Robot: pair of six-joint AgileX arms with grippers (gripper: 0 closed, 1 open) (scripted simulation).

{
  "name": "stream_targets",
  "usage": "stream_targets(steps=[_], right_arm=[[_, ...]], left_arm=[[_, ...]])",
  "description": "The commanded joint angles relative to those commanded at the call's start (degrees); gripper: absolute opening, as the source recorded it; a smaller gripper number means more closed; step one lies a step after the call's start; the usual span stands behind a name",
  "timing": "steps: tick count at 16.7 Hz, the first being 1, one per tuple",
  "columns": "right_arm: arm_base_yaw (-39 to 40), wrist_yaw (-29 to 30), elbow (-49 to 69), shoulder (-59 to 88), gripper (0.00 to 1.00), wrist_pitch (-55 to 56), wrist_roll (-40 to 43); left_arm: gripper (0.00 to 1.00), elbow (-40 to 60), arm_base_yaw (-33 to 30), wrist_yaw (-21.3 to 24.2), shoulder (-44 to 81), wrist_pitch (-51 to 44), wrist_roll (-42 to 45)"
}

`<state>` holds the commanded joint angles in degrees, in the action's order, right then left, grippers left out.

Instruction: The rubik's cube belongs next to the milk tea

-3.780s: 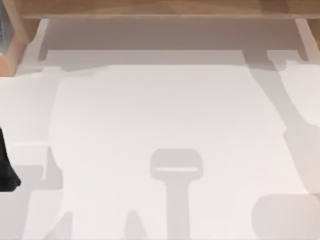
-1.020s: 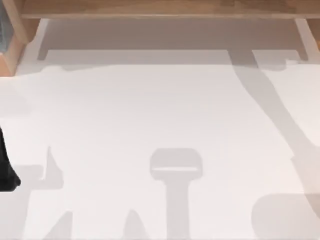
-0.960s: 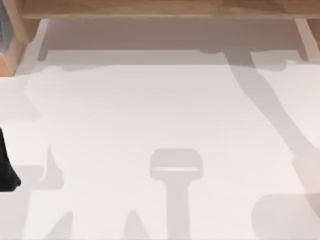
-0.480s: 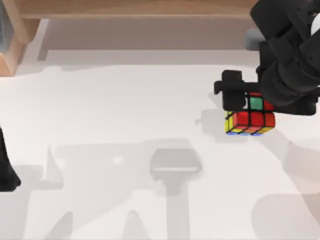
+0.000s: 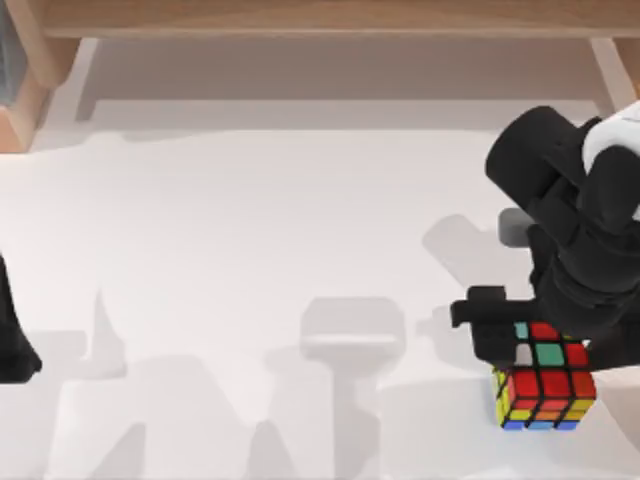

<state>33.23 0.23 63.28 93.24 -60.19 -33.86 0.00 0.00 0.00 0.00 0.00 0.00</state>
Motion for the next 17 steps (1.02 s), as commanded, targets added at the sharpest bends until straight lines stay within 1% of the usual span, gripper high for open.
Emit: stream_targets(steps=[17], right_arm=[[0.28,-0.76,0.77,-3.08,0.0,4.72,0.24]], left_arm=[[1.0,0.0,0.0,0.0,0.0,0.0,0.0]])
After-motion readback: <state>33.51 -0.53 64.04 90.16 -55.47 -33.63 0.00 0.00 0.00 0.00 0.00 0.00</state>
